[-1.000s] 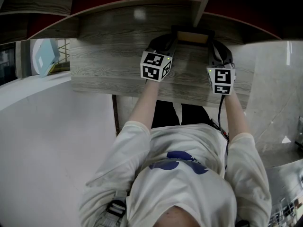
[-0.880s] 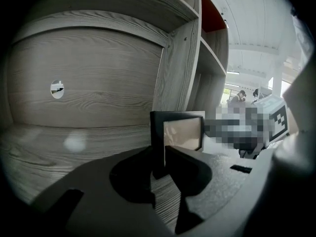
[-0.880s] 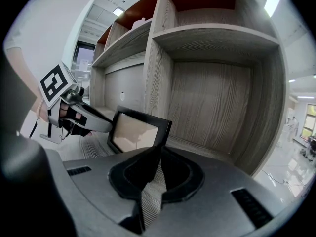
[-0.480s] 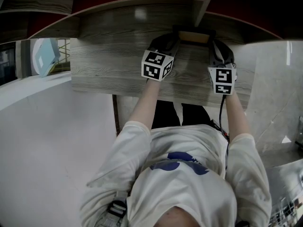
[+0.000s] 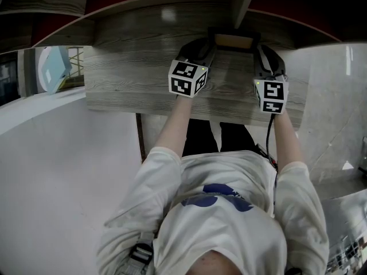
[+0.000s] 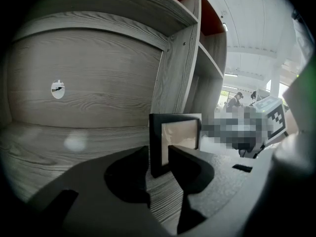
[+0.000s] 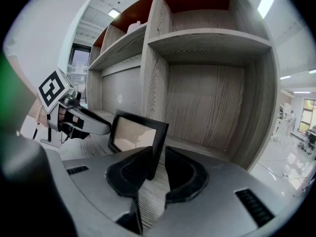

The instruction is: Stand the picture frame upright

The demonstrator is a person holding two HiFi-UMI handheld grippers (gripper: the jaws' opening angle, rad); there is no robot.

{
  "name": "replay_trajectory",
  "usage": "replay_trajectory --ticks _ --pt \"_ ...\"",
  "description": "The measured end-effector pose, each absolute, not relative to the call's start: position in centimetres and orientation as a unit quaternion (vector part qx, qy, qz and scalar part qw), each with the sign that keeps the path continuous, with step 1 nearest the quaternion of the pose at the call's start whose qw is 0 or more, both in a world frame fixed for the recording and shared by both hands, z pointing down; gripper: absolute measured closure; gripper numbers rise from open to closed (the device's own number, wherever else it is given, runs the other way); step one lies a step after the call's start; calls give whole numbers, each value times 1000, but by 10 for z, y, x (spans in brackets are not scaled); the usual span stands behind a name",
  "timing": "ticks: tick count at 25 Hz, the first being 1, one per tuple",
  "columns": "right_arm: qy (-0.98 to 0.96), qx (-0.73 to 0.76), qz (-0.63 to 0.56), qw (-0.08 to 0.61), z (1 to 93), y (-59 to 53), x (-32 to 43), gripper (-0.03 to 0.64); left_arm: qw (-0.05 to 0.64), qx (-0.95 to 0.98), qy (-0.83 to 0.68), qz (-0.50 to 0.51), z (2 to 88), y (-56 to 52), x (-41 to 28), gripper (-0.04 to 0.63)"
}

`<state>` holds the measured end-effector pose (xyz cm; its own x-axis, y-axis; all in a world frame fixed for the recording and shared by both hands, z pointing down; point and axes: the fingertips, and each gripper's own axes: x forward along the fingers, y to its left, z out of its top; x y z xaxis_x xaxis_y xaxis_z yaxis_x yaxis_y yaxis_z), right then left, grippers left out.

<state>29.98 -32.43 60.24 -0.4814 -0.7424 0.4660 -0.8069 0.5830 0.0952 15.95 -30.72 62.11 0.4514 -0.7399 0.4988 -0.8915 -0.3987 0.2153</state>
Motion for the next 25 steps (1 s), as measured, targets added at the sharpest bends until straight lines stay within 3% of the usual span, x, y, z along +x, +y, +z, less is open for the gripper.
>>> replay_trajectory --ticks 12,16,25 --pt "-853 479 43 203 540 -299 297 584 185 823 -524 120 556 -287 154 493" --pt "-848 495 37 188 504 -281 297 598 164 825 -531 103 520 -266 148 556" --pt "-835 540 -4 111 400 -260 297 611 104 829 -547 52 437 -244 126 588"
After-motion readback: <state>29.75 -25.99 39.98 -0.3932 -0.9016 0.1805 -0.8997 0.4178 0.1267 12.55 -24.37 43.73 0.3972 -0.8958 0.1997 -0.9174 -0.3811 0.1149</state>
